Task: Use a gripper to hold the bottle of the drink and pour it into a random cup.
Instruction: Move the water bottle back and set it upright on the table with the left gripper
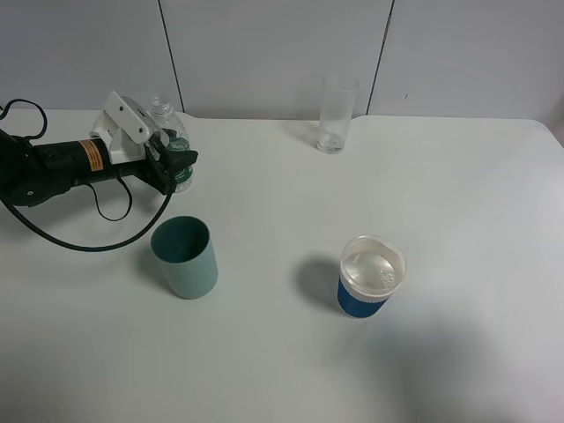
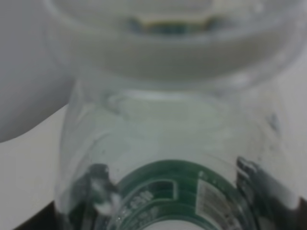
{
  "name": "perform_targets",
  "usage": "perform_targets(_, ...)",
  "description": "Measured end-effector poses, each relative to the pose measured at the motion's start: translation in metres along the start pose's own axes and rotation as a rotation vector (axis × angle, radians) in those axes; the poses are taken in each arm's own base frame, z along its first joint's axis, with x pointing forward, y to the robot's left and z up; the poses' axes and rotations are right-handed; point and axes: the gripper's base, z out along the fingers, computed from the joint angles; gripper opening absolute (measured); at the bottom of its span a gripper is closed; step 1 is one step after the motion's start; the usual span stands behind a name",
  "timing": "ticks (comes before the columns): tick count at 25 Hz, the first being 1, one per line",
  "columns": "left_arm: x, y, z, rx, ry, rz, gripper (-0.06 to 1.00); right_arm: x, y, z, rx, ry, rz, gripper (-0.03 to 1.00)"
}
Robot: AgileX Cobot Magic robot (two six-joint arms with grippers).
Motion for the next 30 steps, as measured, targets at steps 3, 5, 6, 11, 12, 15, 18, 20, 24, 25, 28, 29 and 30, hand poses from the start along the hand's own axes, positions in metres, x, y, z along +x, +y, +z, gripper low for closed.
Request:
perform_targets(3, 0.0000, 0.0000, 0.0000, 0.000, 0.000, -0.050, 0.55, 0.0000, 0.0000, 0.0000, 0.000, 0.000, 0.000, 0.74)
perform_targets(5, 0.0004, 0.0001, 0.0000, -0.001, 0.004, -0.092, 0.55, 0.0000, 0.0000, 0.0000, 0.000, 0.000, 0.000, 0.74)
perform_targets(6, 0.0006, 0.0001, 0.0000, -0.001, 0.006, -0.112, 0.55, 0.0000, 0.0000, 0.0000, 0.000, 0.000, 0.000, 0.74)
perform_targets(11, 0.0008, -0.0010, 0.0000, 0.010, 0.009, -0.142, 0.55, 0.0000, 0.0000, 0.0000, 0.000, 0.000, 0.000, 0.74)
perform_targets(12, 0.0008, -0.0012, 0.0000, 0.012, 0.010, -0.145, 0.55, 0.0000, 0.0000, 0.0000, 0.000, 0.000, 0.000, 0.74)
perform_targets(15, 0.0008, -0.0016, 0.0000, 0.017, 0.010, -0.147, 0.55, 0.0000, 0.0000, 0.0000, 0.000, 0.000, 0.000, 0.74)
perform_targets(18, 0.0007, -0.0017, 0.0000, 0.018, 0.009, -0.148, 0.55, 0.0000, 0.0000, 0.0000, 0.000, 0.000, 0.000, 0.74)
perform_targets(20, 0.0007, -0.0017, 0.0000, 0.018, 0.009, -0.153, 0.55, 0.0000, 0.0000, 0.0000, 0.000, 0.000, 0.000, 0.74)
perform_targets(24, 0.0007, -0.0017, 0.0000, 0.018, 0.009, -0.156, 0.63, 0.0000, 0.0000, 0.0000, 0.000, 0.000, 0.000, 0.74)
perform_targets(25, 0.0007, -0.0016, 0.0000, 0.017, 0.009, -0.159, 0.68, 0.0000, 0.0000, 0.0000, 0.000, 0.000, 0.000, 0.74)
perform_targets(28, 0.0005, -0.0007, 0.0000, 0.007, 0.007, -0.179, 0.83, 0.0000, 0.0000, 0.0000, 0.000, 0.000, 0.000, 0.74)
perform_targets(29, 0.0005, -0.0005, 0.0000, 0.005, 0.006, -0.186, 0.85, 0.0000, 0.0000, 0.0000, 0.000, 0.000, 0.000, 0.74)
perform_targets(30, 0.0005, -0.0005, 0.0000, 0.005, 0.006, -0.197, 0.86, 0.0000, 0.0000, 0.0000, 0.000, 0.000, 0.000, 0.74)
